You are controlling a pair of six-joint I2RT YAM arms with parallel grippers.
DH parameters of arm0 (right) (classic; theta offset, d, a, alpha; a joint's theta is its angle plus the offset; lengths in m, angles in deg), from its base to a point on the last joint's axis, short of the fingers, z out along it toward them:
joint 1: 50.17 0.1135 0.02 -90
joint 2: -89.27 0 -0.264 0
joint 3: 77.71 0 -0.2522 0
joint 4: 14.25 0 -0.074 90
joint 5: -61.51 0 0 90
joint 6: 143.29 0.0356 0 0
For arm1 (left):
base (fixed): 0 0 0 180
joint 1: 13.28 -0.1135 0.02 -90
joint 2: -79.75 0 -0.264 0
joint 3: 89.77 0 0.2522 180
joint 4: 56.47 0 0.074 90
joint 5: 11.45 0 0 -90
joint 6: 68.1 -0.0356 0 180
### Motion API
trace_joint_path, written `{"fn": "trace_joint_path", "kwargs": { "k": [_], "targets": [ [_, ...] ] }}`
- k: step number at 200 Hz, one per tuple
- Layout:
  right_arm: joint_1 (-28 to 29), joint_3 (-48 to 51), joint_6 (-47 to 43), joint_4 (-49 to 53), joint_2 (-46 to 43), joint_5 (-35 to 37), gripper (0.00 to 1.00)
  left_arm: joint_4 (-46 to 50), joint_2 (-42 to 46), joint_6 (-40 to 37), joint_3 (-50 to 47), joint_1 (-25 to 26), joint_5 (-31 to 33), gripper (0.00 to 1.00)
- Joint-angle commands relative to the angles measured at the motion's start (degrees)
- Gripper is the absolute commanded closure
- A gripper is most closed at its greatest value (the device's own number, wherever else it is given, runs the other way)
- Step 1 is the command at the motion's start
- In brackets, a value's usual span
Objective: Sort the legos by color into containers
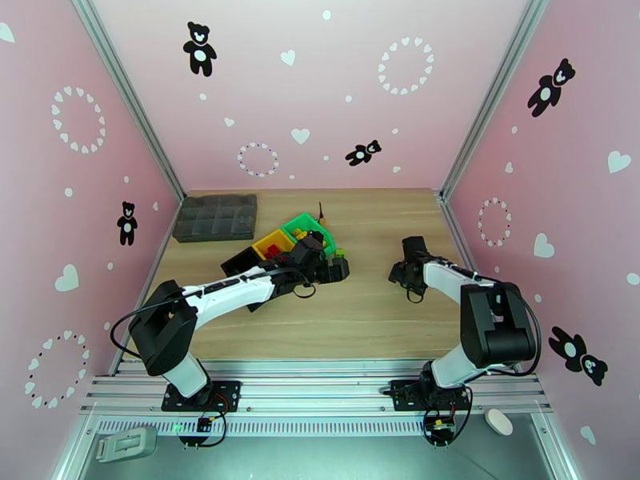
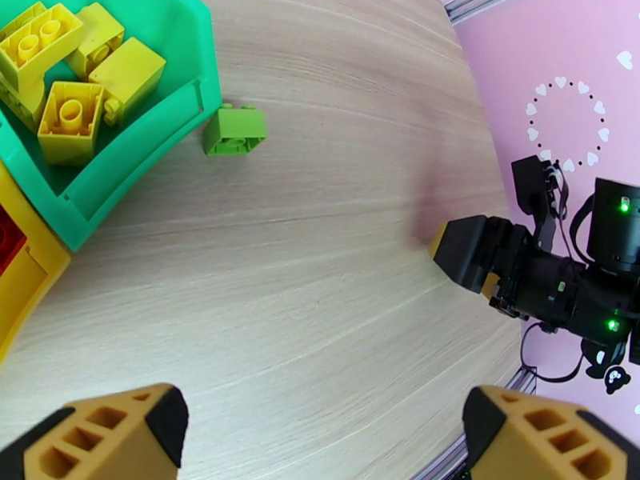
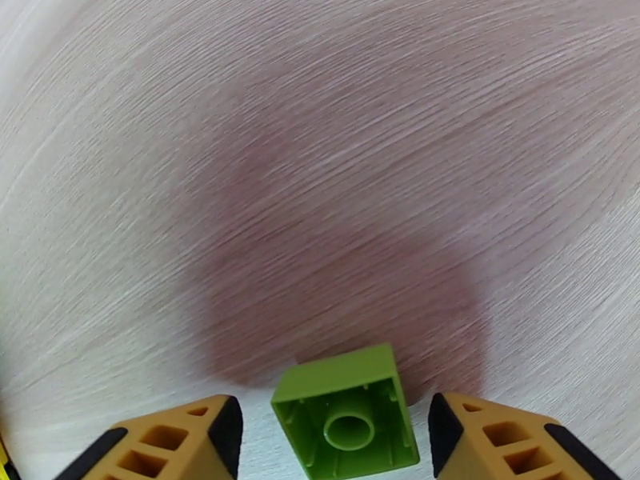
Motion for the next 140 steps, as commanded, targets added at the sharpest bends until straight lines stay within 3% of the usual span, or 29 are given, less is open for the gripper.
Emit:
{"fn": "trace_joint_path", "kwargs": {
  "k": [1, 76, 105, 140],
  "targets": [
    [-0.1, -1.8, -0.5, -0.4, 0.7, 0.0, 0.39, -1.2, 0.2, 0.3, -0.1, 0.7, -0.6, 0.03],
    [1.1, -2.0, -0.3, -1.6, 0.7, -2.5, 0.63, 0.7, 2.8, -0.1, -2.0, -0.4, 1.5, 0.02],
    [5.8, -2.2, 0.4, -2.1, -0.8, -2.6, 0.73, 2.1, 6.4, -0.1, -4.4, -3.2, 2.2, 0.02],
    [15.8, -5.4, 1.2, -2.0, -2.2, -2.2, 0.77, 5.4, 12.6, -0.8, -8.2, -7.8, 4.2, 0.01]
  ]
}}
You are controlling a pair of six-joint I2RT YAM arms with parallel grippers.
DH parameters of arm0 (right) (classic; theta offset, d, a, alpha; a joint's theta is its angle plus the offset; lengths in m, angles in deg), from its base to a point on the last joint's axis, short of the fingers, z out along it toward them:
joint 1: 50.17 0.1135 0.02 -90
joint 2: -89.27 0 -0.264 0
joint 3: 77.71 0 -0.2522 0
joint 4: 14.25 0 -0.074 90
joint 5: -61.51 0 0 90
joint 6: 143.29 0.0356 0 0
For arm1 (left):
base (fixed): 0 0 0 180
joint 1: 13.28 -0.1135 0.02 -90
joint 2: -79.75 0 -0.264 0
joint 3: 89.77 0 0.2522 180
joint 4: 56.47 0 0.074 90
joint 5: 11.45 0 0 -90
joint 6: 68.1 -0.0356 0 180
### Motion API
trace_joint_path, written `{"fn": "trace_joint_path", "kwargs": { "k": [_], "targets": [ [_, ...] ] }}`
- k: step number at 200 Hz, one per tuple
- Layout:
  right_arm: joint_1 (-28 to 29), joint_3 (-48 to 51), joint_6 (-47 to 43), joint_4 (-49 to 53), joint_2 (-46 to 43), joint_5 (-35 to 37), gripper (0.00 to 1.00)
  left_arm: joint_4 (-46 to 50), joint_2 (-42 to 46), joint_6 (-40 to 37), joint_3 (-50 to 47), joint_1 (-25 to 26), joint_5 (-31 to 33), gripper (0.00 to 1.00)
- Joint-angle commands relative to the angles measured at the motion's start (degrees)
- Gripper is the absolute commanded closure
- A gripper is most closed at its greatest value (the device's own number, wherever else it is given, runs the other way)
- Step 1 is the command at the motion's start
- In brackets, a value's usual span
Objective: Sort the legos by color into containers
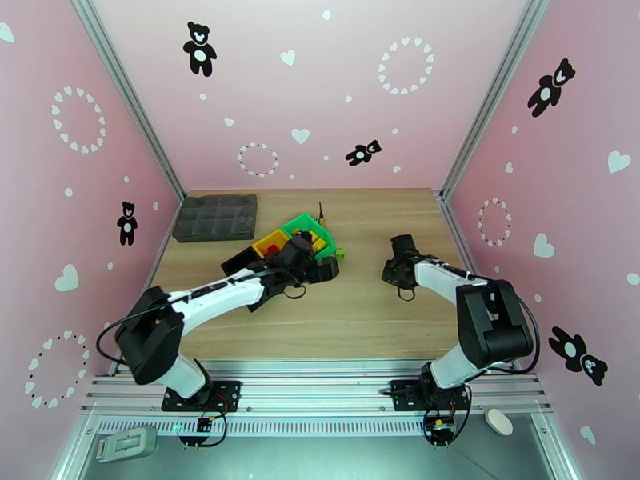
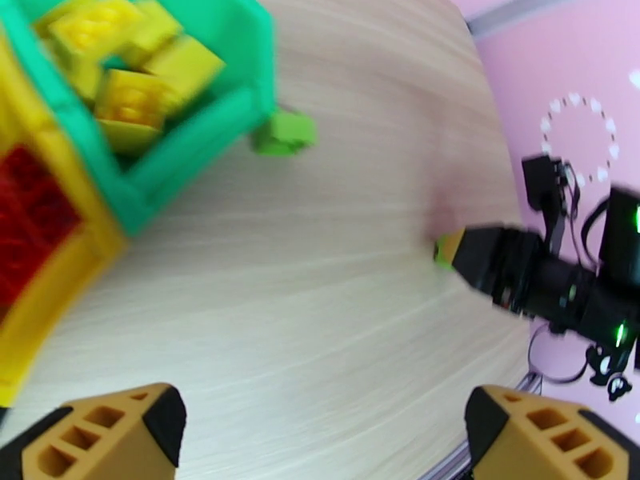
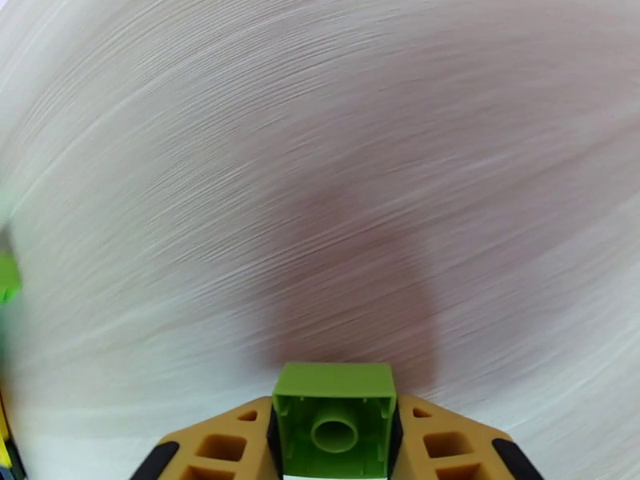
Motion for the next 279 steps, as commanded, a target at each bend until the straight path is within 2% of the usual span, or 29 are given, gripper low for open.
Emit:
{"fn": "trace_joint_path", "kwargs": {
  "k": [1, 41, 88, 129, 149, 183, 205, 224, 249, 279],
  "targets": [
    [5.7, -4.0, 0.8, -0.2, -2.3, -0.4, 0.77, 3.2, 5.2, -0.8, -2.7, -3.1, 2.7, 0.02],
    [19.2, -14.3, -0.7, 0.3, 2.3, -3.3, 0.77, 6.3, 12.6, -1.1, -8.1, -11.6, 3.5, 0.02],
    [32.4, -32.5, -3.3, 2.6, 14.6, -8.4, 0.77, 9.2, 20.7, -1.9, -12.6, -26.1, 0.0, 0.02],
    [38.1, -48.7, -4.9, 6.4, 25.3, -10.5, 0.76, 11.8, 27.3, -3.0, -16.2, -40.6, -6.7, 0.01],
    [39.3, -55.4, -5.1, 7.9, 30.3, -11.3, 0.74, 12.6, 29.2, -3.6, -16.8, -44.9, -9.6, 0.02],
    [39.8, -64.6, -4.9, 10.0, 37.2, -13.4, 0.60, 12.7, 30.2, -3.8, -17.9, -46.2, -11.4, 0.01],
    [39.7, -67.0, -5.0, 10.6, 38.2, -14.0, 0.52, 11.9, 30.4, -3.3, -18.8, -46.1, -12.3, 0.02],
    [39.8, -66.9, -5.9, 11.1, 37.0, -13.0, 0.47, 11.2, 30.4, -2.9, -19.1, -46.1, -13.4, 0.02],
    [39.8, -65.2, -7.5, 11.6, 33.5, -10.4, 0.45, 10.9, 30.6, -2.7, -18.8, -45.5, -14.1, 0.02],
    [39.2, -59.1, -9.5, 10.8, 27.0, -4.8, 0.44, 12.0, 29.5, -3.7, -16.4, -40.2, -11.5, 0.02]
  ]
}}
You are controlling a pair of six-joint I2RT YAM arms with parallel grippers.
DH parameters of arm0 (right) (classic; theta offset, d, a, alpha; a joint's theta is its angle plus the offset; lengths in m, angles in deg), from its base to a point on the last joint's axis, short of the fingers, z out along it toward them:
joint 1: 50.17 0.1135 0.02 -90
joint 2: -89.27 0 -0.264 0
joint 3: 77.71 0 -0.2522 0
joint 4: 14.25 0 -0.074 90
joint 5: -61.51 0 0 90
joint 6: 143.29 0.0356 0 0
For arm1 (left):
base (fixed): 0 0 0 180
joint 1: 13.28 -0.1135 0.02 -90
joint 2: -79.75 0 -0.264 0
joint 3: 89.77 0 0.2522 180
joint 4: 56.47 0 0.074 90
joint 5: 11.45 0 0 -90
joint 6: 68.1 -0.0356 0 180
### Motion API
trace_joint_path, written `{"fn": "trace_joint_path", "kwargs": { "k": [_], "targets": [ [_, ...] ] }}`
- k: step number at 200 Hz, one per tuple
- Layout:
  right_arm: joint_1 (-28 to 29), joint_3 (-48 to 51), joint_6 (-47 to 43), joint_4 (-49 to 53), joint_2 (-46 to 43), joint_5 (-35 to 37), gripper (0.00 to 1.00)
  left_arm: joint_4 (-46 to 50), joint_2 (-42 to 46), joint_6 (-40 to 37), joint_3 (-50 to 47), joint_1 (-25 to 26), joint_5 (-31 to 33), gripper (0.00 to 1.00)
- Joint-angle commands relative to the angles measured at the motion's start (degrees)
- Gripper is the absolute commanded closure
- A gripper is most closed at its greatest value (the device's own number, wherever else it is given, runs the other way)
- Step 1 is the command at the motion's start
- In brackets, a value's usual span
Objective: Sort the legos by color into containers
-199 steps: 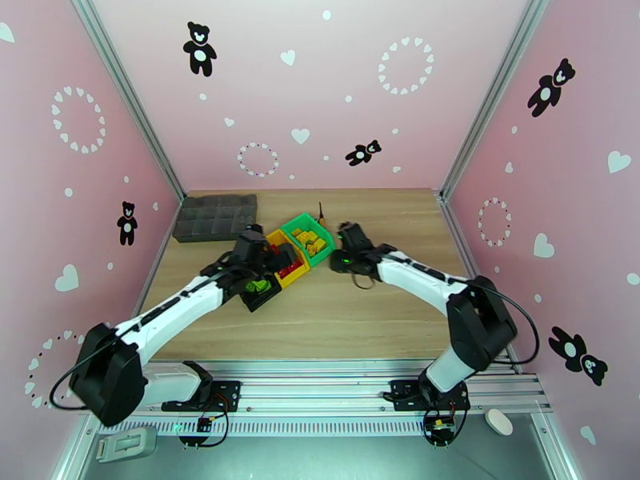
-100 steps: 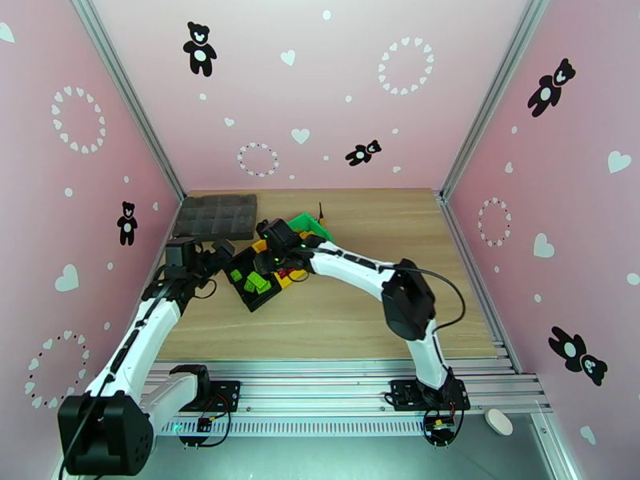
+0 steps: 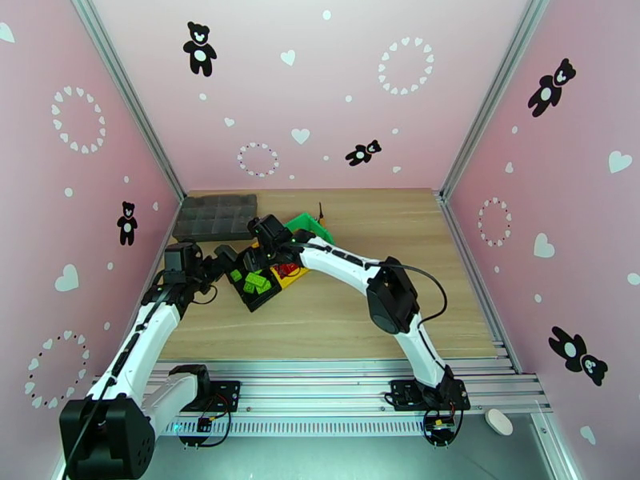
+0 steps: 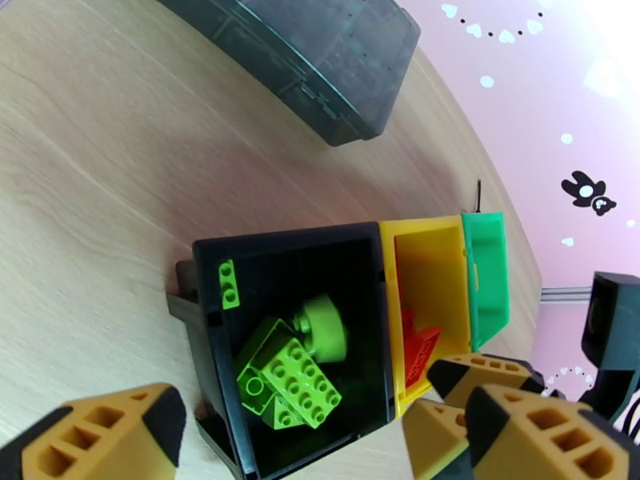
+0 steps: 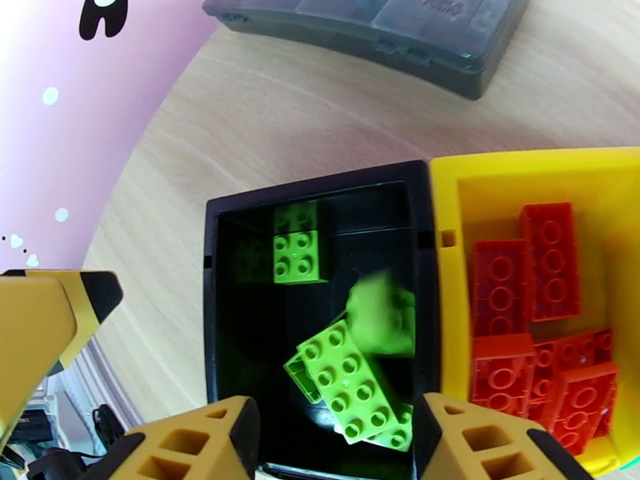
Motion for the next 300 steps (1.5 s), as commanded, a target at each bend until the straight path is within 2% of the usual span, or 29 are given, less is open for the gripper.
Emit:
{"fn": "trace_joint_path", "kwargs": {
  "k": [1, 46, 75, 93, 121, 145, 190, 300],
  "targets": [
    [-0.5, 3.6, -2.3, 0.8, -8.0, 5.4, 0.44, 0.4, -0.2, -0.9, 2.3, 4.1, 0.8, 0.02],
    [-5.9, 18.6, -2.6, -1.8, -18.8, 10.0, 0.44, -0.3, -5.4, -0.5, 6.0, 18.4, 8.3, 0.02],
    [-11.7, 29.1, -1.8, -3.4, -25.3, 11.2, 0.43, -2.9, -10.4, 0.9, 9.0, 25.5, 10.9, 0.02],
    [-15.4, 34.4, -1.9, -3.8, -27.9, 12.5, 0.39, -4.4, -13.5, 1.4, 10.5, 29.2, 11.9, 0.02],
    [-20.8, 39.9, -2.2, -4.6, -27.9, 11.7, 0.36, -5.9, -18.3, 2.0, 13.7, 34.3, 13.1, 0.02],
    [-23.0, 41.1, -3.2, -5.5, -24.9, 10.7, 0.36, -6.9, -22.6, 2.3, 16.2, 37.9, 13.7, 0.02],
    [-24.0, 38.7, -3.7, -6.9, -18.9, 10.3, 0.38, -8.0, -27.6, 2.8, 18.3, 40.9, 13.6, 0.03],
    [-25.6, 28.1, -2.9, -6.2, -7.7, 11.2, 0.44, -7.5, -27.1, 3.0, 16.7, 40.9, 14.6, 0.02]
  ]
}}
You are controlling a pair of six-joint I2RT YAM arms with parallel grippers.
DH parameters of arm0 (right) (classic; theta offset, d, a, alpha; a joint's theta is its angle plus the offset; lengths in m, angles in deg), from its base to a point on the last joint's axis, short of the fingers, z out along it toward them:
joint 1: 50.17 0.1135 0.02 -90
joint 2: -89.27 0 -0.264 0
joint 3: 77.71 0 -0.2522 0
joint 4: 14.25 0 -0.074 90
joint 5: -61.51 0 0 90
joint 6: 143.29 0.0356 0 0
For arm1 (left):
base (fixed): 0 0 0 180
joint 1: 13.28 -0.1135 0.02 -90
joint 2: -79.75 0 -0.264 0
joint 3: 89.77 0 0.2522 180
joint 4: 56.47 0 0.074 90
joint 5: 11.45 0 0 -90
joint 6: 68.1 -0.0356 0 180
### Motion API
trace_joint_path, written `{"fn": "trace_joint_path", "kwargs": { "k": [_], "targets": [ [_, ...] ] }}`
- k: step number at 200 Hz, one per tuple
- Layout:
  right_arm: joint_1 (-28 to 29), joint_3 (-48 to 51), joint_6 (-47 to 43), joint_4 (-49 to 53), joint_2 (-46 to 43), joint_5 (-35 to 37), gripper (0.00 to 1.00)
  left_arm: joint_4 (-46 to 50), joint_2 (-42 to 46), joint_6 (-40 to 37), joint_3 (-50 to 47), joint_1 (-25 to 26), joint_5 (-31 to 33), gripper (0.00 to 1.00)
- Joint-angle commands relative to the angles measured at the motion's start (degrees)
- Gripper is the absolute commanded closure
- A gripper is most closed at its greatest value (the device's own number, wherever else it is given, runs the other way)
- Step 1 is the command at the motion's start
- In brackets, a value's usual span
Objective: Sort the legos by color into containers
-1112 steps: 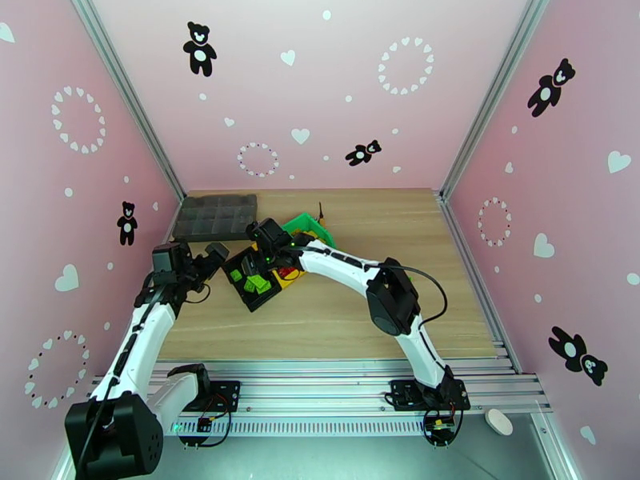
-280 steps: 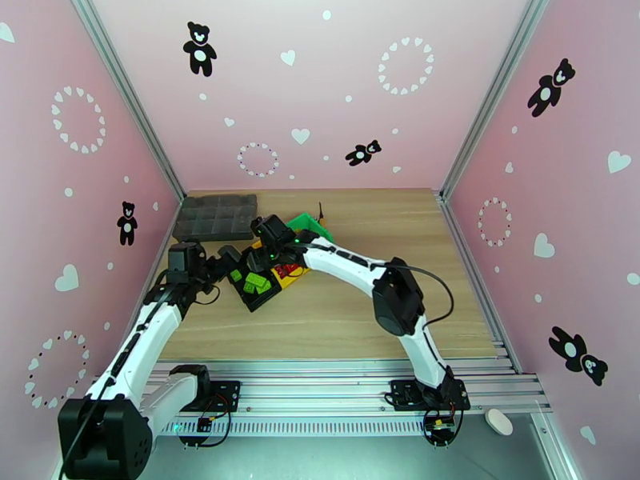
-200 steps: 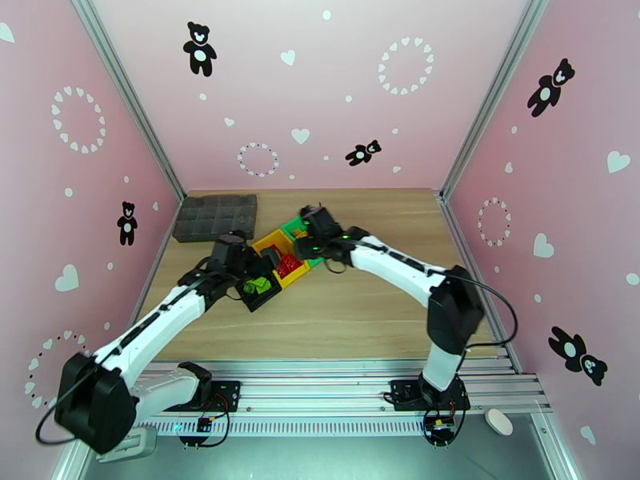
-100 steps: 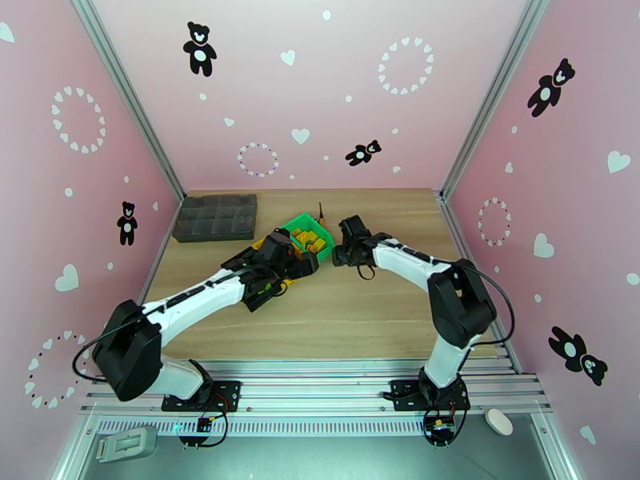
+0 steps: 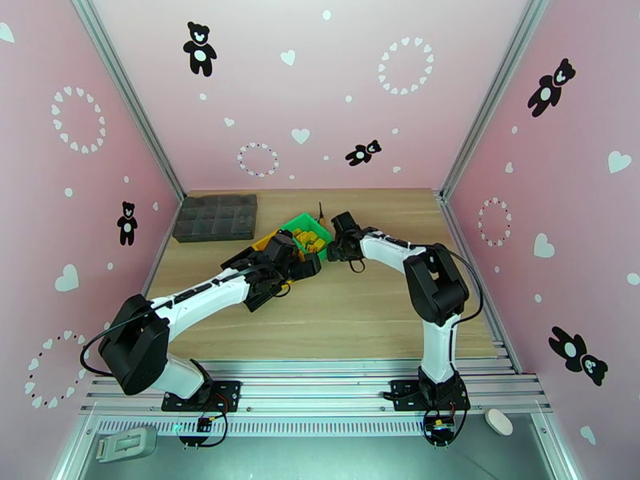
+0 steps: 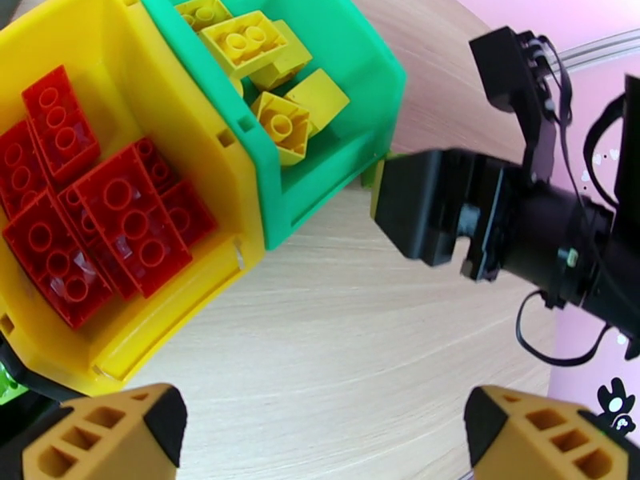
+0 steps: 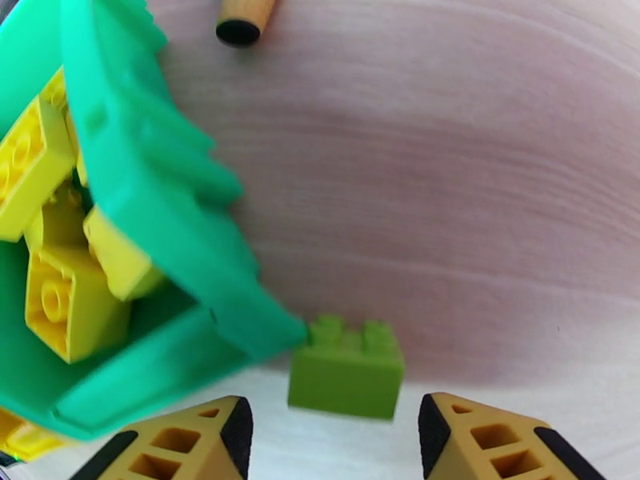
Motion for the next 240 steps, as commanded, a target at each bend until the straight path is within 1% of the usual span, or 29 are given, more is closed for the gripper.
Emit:
{"fn": "trace_joint_path", "kwargs": {
  "k": [1, 43, 80, 108, 132, 159, 188, 211, 240],
  "targets": [
    [-0.8, -2.3, 0.3, 0.5, 2.2, 0.8, 0.44, 0.1, 0.7, 0.4, 0.0, 0.3, 1.1, 0.02],
    [-1.6, -3.4, 0.2, 0.7, 3.8, 1.1, 0.49, 0.2, 0.8, 0.4, 0.0, 0.3, 1.0, 0.02],
    [-1.8, -3.3, 0.1, 0.6, 3.8, 1.1, 0.57, 1.0, 1.8, 0.4, 0.0, 0.3, 1.5, 0.02],
    [-1.9, -1.8, -0.1, 0.5, 0.8, 1.4, 0.66, 2.2, 3.5, -0.2, 0.0, -0.4, 2.4, 0.02],
    [-1.6, 0.8, 0.0, 0.0, -3.9, 0.5, 0.71, 3.0, 6.0, -0.7, -0.8, -2.8, 1.9, 0.02],
    [0.8, 2.8, -0.3, 0.1, -9.1, -0.8, 0.73, 4.6, 9.9, -1.7, -1.7, -7.1, 1.5, 0.02],
    [5.8, 2.0, -0.6, 0.8, -12.0, -2.2, 0.73, 6.2, 14.3, -2.6, -3.2, -13.2, 0.4, 0.02],
    [11.3, -1.6, -0.7, 1.8, -11.4, -3.0, 0.73, 6.8, 18.0, -2.9, -5.4, -19.8, -1.8, 0.02],
    [17.3, -9.3, -0.8, 3.3, -7.1, -4.6, 0.73, 6.9, 21.7, -3.0, -8.7, -29.8, -6.4, 0.02]
  ]
}}
